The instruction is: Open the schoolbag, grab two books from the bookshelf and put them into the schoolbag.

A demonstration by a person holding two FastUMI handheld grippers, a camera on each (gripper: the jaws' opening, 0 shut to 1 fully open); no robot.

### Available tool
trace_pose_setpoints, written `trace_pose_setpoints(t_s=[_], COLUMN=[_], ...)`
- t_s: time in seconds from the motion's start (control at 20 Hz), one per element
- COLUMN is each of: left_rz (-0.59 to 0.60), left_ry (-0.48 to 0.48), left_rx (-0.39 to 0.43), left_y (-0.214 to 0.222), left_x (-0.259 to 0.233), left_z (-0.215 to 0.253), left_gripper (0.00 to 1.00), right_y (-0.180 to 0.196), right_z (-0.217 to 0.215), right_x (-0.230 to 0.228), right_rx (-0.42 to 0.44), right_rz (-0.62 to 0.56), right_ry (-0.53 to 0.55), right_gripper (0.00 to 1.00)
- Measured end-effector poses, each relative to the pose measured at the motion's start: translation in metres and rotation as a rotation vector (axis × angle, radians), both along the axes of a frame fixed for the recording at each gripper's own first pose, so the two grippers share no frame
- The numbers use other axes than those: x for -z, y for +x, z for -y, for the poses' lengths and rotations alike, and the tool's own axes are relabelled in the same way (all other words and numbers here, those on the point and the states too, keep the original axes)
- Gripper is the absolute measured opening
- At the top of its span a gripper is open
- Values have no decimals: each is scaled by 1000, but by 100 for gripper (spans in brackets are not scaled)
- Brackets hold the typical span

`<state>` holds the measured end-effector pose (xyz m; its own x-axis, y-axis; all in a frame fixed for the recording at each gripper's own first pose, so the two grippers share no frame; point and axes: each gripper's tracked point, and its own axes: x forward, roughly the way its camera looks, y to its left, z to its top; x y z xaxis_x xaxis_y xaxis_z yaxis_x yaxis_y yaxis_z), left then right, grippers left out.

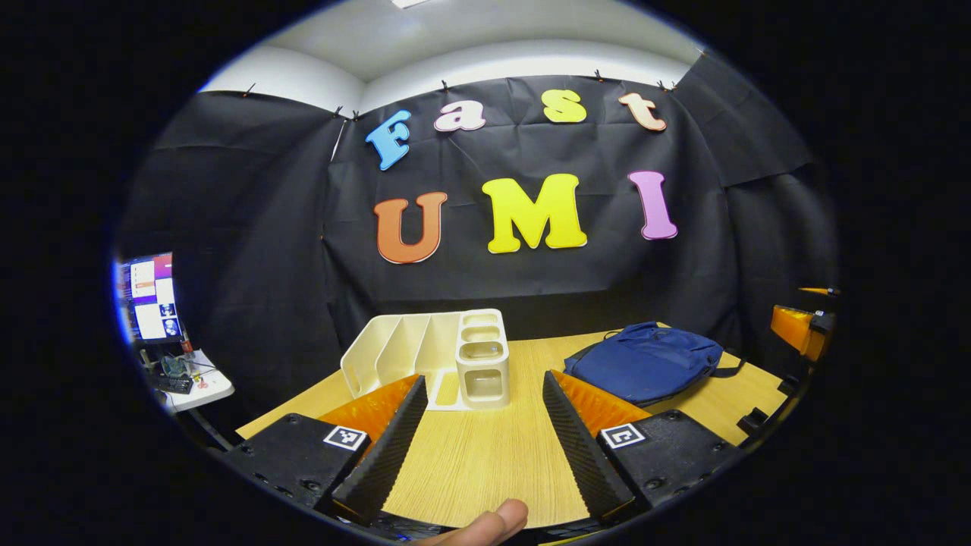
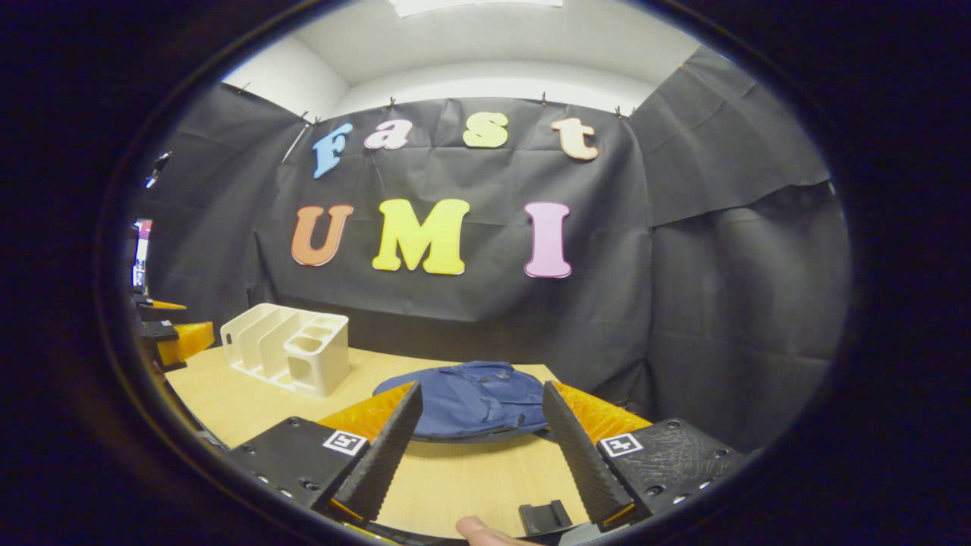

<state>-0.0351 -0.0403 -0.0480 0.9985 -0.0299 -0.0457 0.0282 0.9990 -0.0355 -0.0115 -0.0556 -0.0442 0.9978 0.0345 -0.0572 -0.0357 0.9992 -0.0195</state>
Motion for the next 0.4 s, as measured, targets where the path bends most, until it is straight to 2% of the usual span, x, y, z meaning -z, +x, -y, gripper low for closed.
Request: trace_pose_setpoints(t_s=[0.05,0.25,0.35,0.4], left_rz=[-6,-29,-27,-26], left_ry=[-5,-28,-28,-30], left_rx=[6,20,18,15], left_y=[0,0,0,0], left_x=[2,6,5,7], left_z=[0,1,1,1], left_gripper=[94,96,96,96], right_y=[0,6,8,8], right_z=[3,5,4,6], right_x=[2,11,12,13], right_rx=[1,-4,-18,-14], right_rz=[-4,-33,-38,-38], right_ry=[1,15,8,6], right_gripper=[93,93,99,93])
